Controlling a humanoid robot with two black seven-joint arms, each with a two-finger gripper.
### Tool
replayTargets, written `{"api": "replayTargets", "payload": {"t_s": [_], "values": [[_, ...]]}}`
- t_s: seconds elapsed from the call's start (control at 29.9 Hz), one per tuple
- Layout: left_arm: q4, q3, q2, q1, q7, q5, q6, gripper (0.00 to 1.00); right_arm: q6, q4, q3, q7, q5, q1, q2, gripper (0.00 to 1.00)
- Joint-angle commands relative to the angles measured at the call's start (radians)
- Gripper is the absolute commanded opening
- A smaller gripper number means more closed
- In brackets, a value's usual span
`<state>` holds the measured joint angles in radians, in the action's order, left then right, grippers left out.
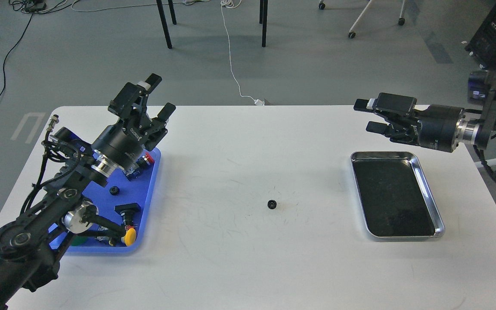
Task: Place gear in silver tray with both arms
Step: 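Reach the right gripper down toward the black gear on the table, then close the right gripper on the black gear and lift it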
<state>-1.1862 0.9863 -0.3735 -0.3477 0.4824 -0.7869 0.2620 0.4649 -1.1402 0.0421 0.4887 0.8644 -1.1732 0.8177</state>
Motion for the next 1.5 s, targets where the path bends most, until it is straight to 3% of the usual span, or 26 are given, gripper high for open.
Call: {"api": "replayTargets", "payload": {"t_s": [0.0, 0.13, 0.33, 0.53, 0.87, 0.97, 1.07, 1.24, 1.37, 1.47], "values": [[-0.001, 0.028, -0.002, 0.009, -0.010, 0.101, -0.003, 0.98, -0.003, -0.021, 0.204, 0.000, 0.148, -0.205, -0.073, 0.98], [-0.001, 0.045, 0.001, 0.009, -0.014, 0.106, -0.004, 0.98, -0.026, -0.019, 0.408, 0.000, 0.269, -0.363, -0.239, 0.98], [-0.001, 0.045, 0.007, 0.010, -0.016, 0.104, -0.009, 0.98, -0.120, -0.013, 0.561, 0.000, 0.318, -0.399, -0.411, 0.96], [-0.003, 0.049, 0.007, 0.012, -0.014, 0.104, -0.007, 0.98, -0.259, -0.007, 0.671, 0.000, 0.436, -0.398, -0.492, 0.93], [-0.003, 0.052, 0.007, 0.018, -0.013, 0.104, -0.003, 0.98, -0.471, 0.062, 0.771, 0.000, 0.446, -0.336, -0.607, 0.91], [-0.003, 0.054, 0.004, 0.016, -0.013, 0.106, -0.003, 0.98, -0.512, 0.095, 0.774, 0.000, 0.446, -0.310, -0.649, 0.87], [-0.003, 0.064, 0.001, 0.016, -0.013, 0.107, -0.001, 0.98, -0.520, 0.123, 0.777, 0.000, 0.446, -0.293, -0.676, 0.74], [-0.003, 0.068, -0.001, 0.018, -0.011, 0.107, -0.001, 0.98, -0.522, 0.168, 0.805, 0.000, 0.446, -0.267, -0.706, 0.68], [-0.003, 0.068, 0.001, 0.018, -0.010, 0.107, -0.001, 0.98, -0.545, 0.195, 0.825, 0.000, 0.443, -0.238, -0.721, 0.50], [-0.003, 0.068, 0.001, 0.018, -0.011, 0.107, -0.001, 0.98, -0.568, 0.206, 0.825, 0.000, 0.443, -0.223, -0.723, 0.48]]}}
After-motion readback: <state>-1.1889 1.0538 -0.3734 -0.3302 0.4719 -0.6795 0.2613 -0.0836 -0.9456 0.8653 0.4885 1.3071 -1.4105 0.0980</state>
